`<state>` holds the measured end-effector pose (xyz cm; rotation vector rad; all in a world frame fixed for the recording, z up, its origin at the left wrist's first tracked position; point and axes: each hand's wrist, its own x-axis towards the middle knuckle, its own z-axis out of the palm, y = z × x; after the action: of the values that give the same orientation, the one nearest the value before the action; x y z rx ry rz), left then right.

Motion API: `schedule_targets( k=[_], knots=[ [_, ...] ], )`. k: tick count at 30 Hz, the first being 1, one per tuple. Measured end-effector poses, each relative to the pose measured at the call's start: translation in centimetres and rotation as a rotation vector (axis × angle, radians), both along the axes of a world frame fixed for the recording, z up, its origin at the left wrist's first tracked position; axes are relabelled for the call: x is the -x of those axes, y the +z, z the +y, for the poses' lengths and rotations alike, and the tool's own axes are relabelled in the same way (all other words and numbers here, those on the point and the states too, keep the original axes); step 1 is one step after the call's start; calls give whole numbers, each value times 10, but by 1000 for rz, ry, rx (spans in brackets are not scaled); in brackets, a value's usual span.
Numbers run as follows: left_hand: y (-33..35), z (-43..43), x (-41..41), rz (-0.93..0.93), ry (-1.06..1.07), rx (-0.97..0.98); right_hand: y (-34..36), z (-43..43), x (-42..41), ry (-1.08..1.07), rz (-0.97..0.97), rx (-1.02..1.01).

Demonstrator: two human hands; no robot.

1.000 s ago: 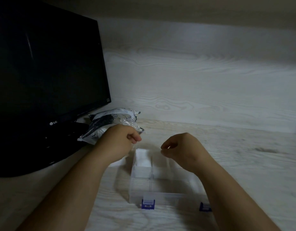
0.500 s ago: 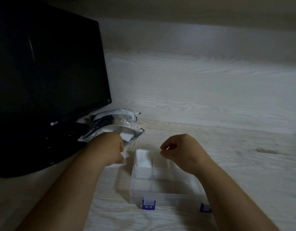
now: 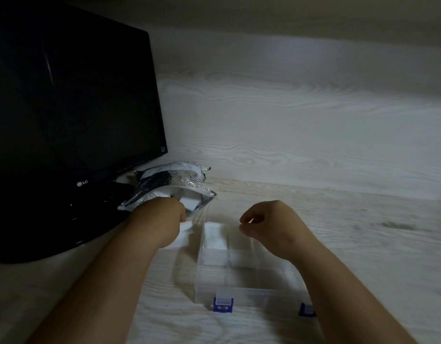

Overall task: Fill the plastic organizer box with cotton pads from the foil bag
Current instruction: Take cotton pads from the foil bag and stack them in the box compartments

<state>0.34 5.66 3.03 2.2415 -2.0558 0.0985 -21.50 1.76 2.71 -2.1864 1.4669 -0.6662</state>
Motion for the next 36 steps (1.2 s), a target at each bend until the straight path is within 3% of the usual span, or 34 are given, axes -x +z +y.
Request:
schedule_targets(
  k=[13,20,24,27,30,36],
  knots=[
    [2,2,3,36,68,-23,0,0,0,-4,1,-1],
    [-1,-3,2,178,119,236,0,-1,0,-15,-18,20],
    [-1,-6,7,374,79,462,3,0,1,-34,-33,22],
    [1,-9,15,638,44,572,6,0,4,-56,-87,11],
    [0,-13,27,898,-17,532,9,0,6,-81,-158,1],
    [-6,-13,51,1056,-93,450,12,1,6,-95,-329,-88]
  ],
)
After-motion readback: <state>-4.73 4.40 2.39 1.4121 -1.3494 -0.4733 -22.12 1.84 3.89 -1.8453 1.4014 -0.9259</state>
